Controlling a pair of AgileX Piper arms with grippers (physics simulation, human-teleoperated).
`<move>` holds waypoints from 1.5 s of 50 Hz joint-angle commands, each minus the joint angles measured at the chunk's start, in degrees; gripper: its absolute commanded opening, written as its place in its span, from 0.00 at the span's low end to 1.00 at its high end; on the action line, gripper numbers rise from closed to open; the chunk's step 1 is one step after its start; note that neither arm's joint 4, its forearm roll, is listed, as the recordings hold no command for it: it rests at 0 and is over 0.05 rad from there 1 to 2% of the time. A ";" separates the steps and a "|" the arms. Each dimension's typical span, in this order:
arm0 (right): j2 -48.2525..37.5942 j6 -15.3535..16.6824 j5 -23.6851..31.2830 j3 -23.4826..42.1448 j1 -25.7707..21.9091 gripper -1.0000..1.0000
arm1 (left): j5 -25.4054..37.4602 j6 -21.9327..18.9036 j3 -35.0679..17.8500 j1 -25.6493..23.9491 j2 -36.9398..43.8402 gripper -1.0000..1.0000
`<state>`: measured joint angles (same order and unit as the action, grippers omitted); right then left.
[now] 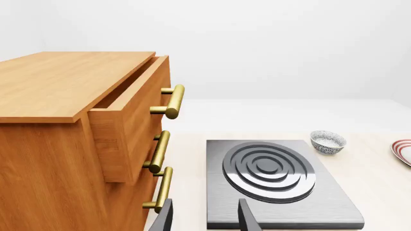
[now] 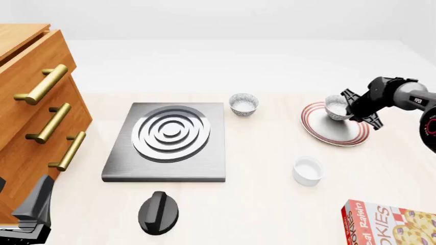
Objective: Pick the akita bowl next to the cookies box and place it on the plate.
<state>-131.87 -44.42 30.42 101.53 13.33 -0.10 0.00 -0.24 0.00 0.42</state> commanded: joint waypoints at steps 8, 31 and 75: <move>0.29 -0.38 -1.16 -1.32 -0.69 0.00 | 0.00 0.00 0.00 0.00 0.00 1.00; 3.23 3.07 -1.79 -4.52 1.17 1.00 | 0.00 0.00 0.00 0.00 0.00 1.00; 29.45 10.54 -19.99 -39.46 -3.92 1.00 | 0.00 0.00 0.00 0.00 0.00 1.00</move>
<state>-109.29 -37.80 16.31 71.34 10.90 -0.10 0.00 -0.24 0.00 0.42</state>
